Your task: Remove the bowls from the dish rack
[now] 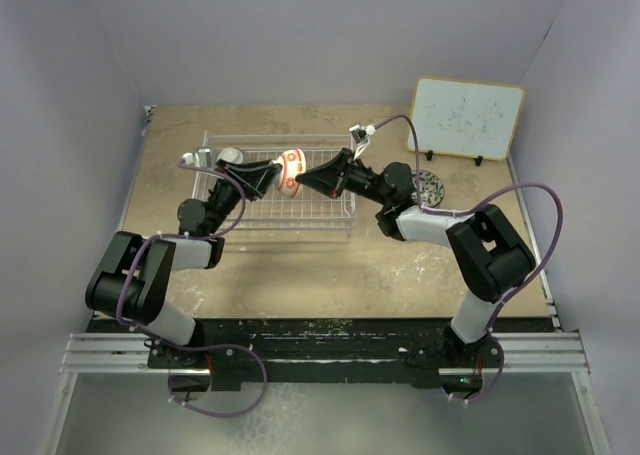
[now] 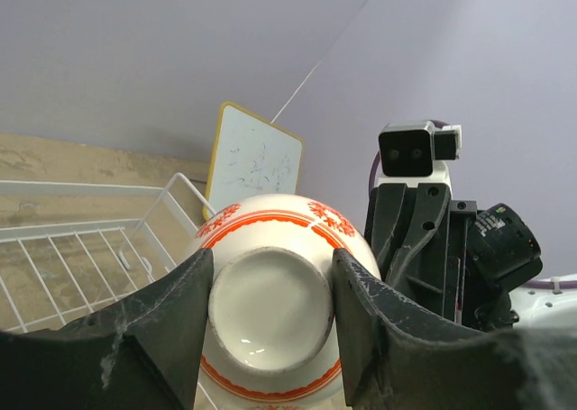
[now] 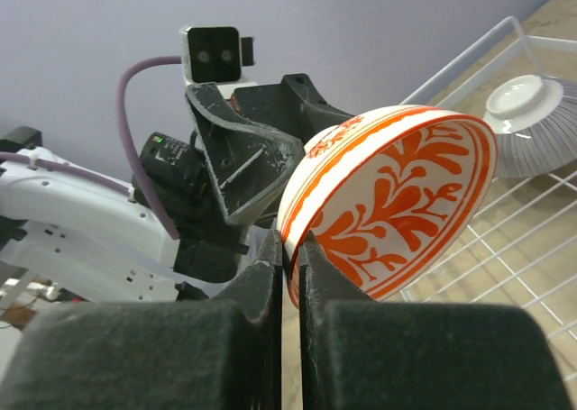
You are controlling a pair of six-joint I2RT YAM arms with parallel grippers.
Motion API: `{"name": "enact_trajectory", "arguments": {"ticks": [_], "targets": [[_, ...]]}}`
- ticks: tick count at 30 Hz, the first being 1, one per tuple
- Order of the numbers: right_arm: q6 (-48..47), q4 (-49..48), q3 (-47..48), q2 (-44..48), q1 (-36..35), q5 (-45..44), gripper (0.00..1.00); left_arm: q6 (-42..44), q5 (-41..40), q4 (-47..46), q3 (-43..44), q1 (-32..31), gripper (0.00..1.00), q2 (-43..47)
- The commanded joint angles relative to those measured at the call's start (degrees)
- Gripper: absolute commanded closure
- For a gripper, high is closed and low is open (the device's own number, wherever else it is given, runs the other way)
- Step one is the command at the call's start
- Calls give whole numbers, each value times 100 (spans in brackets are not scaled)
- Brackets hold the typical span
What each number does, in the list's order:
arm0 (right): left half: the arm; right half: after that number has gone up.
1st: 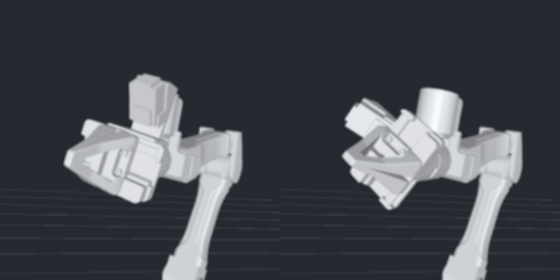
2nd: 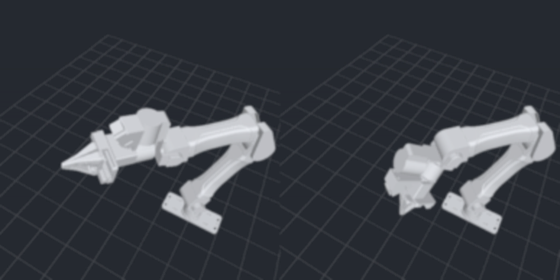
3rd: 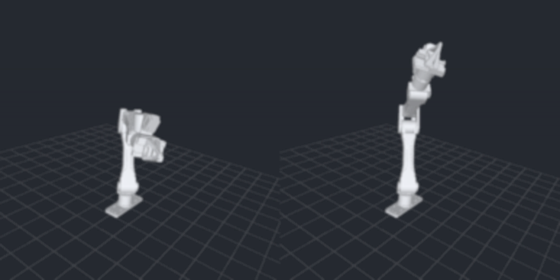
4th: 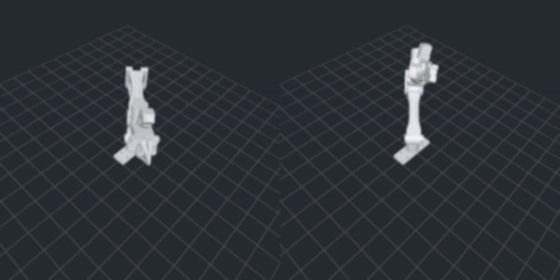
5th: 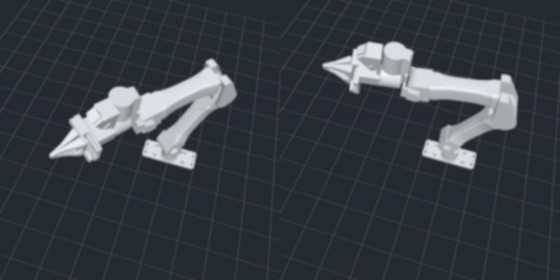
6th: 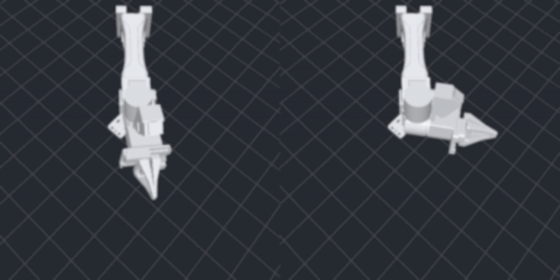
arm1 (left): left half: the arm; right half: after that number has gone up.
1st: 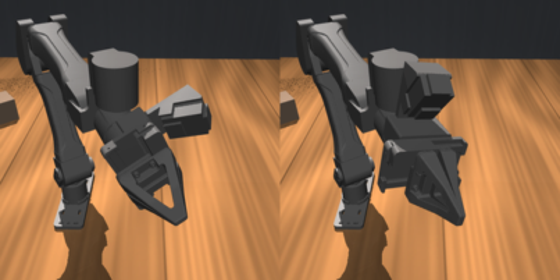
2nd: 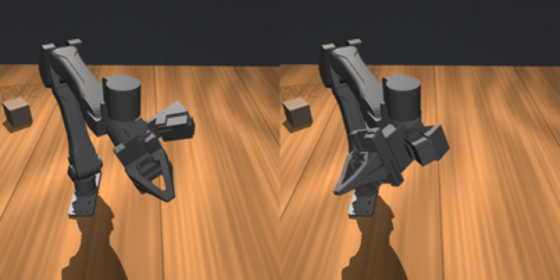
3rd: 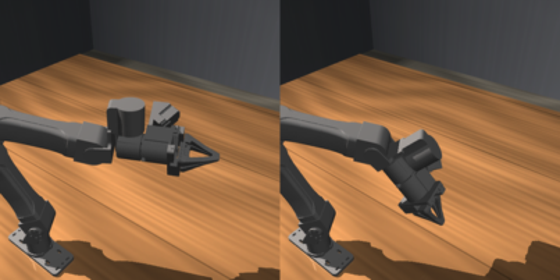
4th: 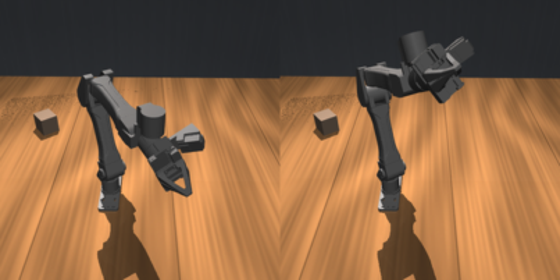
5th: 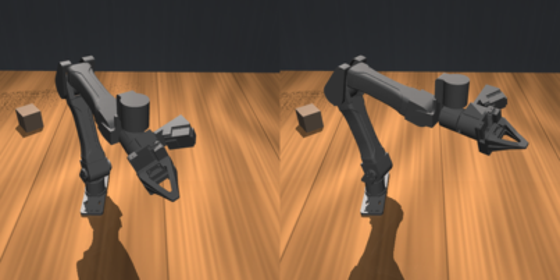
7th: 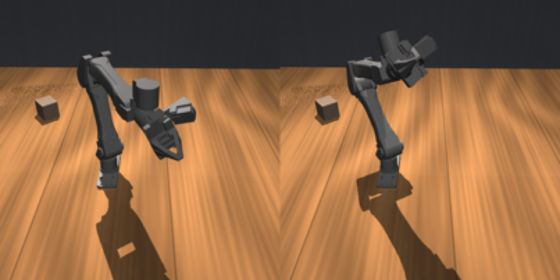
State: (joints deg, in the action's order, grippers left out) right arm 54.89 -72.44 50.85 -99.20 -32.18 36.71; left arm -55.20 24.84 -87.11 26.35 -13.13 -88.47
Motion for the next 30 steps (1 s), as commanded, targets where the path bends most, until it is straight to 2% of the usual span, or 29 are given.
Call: {"name": "enact_trajectory", "arguments": {"ticks": [1, 3, 4, 8, 9, 11, 16, 19, 23, 26, 30], "targets": [[319, -1287, 123, -97, -117, 453, 100, 0, 72, -728, 94, -26, 100, 74], [337, -1377, 160, -146, -120, 613, 100, -16, 124, -735, 105, -17, 99, 82], [333, -1387, 146, -125, -121, 640, 100, -17, 146, -737, 107, -24, 94, 98], [143, -1196, 43, 63, -121, 682, 100, 7, 55, -734, 36, -23, 46, 185], [121, -1163, 27, 96, -120, 666, 100, 19, 15, -730, 11, -18, 38, 203], [106, -1123, 22, 107, -118, 643, 100, 26, 1, -729, -6, -21, 30, 226], [125, -1103, -15, -38, -119, 549, 100, 39, 217, -728, -7, -18, 18, 336], [112, -925, 54, -69, -119, 532, 100, 205, 76, -638, -163, -22, 15, 662], [-208, -395, 100, 120, -121, 460, 100, 611, -49, 179, -310, -23, 12, 1375], [-909, 485, 90, 515, -119, 129, 100, 981, -233, 918, -426, -23, 11, 2053], [-2255, 2388, 288, 1199, -121, -657, 100, 1438, -525, 2049, -534, -23, 9, 2878]]}}
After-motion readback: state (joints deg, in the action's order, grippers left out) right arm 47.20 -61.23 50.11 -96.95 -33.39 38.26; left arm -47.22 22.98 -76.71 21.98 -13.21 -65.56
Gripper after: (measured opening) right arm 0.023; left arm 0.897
